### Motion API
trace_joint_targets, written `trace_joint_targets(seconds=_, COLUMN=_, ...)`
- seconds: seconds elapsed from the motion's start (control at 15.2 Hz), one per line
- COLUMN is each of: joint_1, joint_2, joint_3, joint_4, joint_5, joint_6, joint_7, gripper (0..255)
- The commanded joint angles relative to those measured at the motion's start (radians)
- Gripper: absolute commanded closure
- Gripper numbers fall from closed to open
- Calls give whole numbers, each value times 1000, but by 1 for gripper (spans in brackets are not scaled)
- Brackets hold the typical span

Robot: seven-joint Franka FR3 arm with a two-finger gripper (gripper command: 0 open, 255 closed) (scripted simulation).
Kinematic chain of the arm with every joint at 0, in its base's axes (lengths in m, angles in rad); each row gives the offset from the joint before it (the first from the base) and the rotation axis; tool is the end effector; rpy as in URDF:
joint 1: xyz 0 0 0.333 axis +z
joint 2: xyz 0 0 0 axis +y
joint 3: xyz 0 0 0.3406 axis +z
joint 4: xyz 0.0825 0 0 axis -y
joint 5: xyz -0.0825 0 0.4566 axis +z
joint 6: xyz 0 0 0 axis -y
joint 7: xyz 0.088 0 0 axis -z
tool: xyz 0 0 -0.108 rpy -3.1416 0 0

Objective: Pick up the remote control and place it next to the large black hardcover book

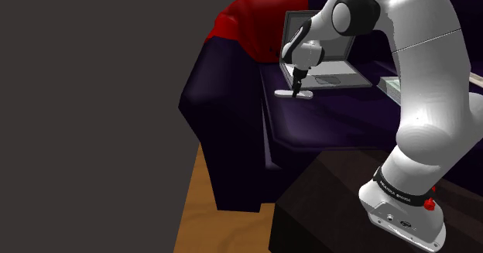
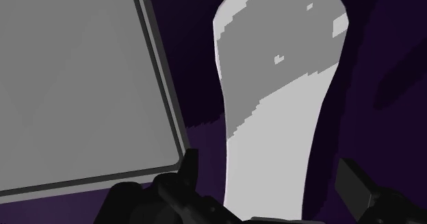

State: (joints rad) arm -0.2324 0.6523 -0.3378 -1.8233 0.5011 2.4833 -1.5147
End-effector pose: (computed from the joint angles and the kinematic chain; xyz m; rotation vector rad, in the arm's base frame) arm 0.6062 -0.3770 0.1616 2.9805 0.9638 0.2112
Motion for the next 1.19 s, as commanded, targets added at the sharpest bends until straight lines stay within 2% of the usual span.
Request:
trace_joint_targets(seconds=0.0, joint_1=0, joint_2=7, joint_3=1, joint_4=0, joint_5=0, joint_6=1, joint_7=0, gripper=0)
trace_joint_targets(seconds=0.2, joint_1=0, joint_2=7, joint_3=1, joint_4=0, joint_5=0, joint_6=1, joint_7=0, gripper=0)
trace_joint_targets(seconds=0.26, joint_1=0, joint_2=8, joint_3=1, joint_4=4, joint_5=0, joint_6=-2, joint_7=1, gripper=255)
trace_joint_targets(seconds=0.66, joint_1=-7, joint_2=24, joint_3=2, joint_4=32, joint_5=-1, joint_6=-14, joint_7=4, gripper=255)
trace_joint_targets(seconds=0.86, joint_1=0, joint_2=7, joint_3=1, joint_4=0, joint_5=1, joint_6=1, joint_7=0, gripper=255)
trace_joint_targets(seconds=1.12, joint_1=13, joint_2=-33, joint_3=-17, joint_4=-7, joint_5=-21, joint_6=-31, joint_7=17, gripper=255)
